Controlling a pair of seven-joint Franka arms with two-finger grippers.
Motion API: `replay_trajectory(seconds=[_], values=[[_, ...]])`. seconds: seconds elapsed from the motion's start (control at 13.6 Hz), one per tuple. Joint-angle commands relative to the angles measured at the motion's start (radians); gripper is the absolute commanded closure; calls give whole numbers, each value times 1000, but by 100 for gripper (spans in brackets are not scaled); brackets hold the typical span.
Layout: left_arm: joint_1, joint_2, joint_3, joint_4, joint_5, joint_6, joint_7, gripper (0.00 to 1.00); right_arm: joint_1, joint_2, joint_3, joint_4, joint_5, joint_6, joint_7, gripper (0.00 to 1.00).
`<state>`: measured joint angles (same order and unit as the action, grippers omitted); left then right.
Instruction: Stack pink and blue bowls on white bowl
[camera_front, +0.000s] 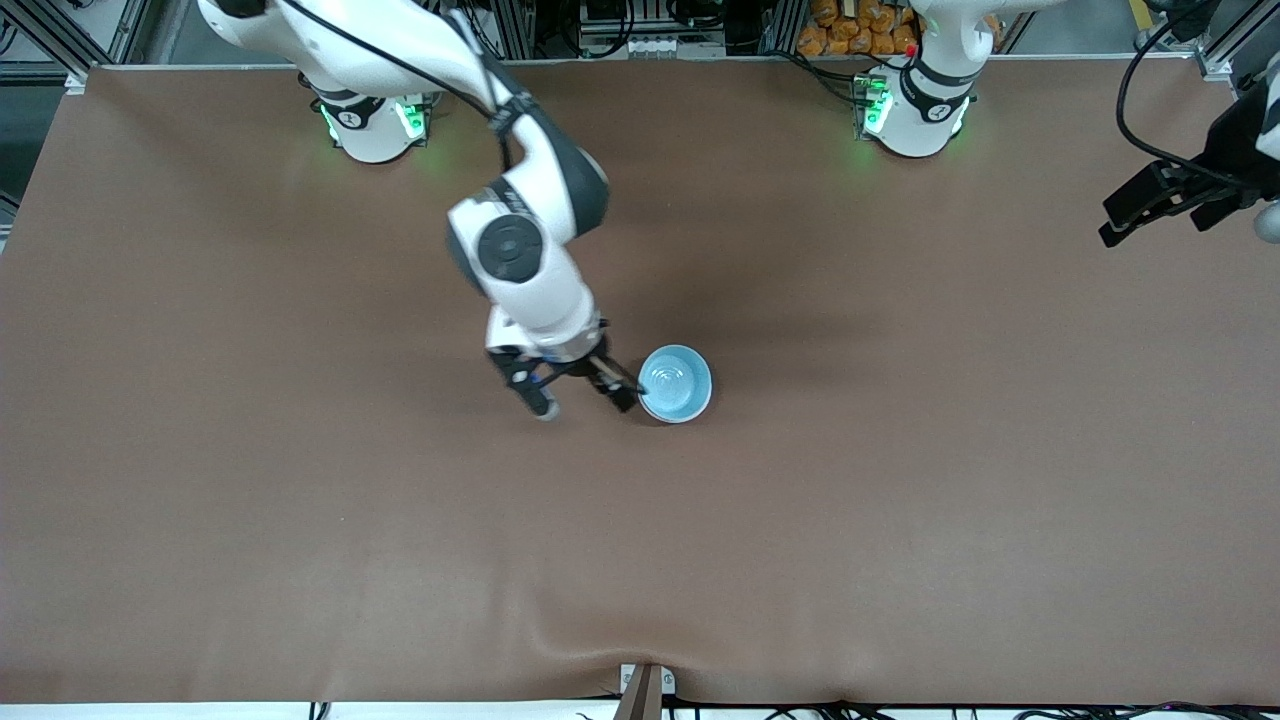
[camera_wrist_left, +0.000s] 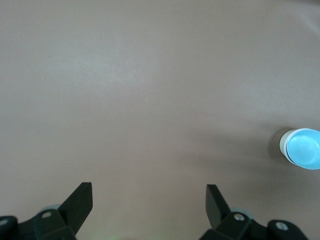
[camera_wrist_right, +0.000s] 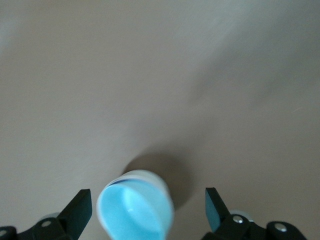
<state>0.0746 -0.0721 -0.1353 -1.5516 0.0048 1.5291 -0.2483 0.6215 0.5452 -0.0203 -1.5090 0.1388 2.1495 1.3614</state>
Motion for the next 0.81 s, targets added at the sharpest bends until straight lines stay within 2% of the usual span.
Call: replay_trajectory(seconds=[0.0,0.22,0.74], values=[[1,-8,17,15,18,-7,53,0,-80,-94,16,-48,-11,-140,-126,0],[2,-20,19,15,17,-12,66,0,-185,-197,17,-117,-10,-207,-341,0],[-1,-20,10,15,17,-12,64,0,-472,-324,16,-120,-4,-391,-827,0]])
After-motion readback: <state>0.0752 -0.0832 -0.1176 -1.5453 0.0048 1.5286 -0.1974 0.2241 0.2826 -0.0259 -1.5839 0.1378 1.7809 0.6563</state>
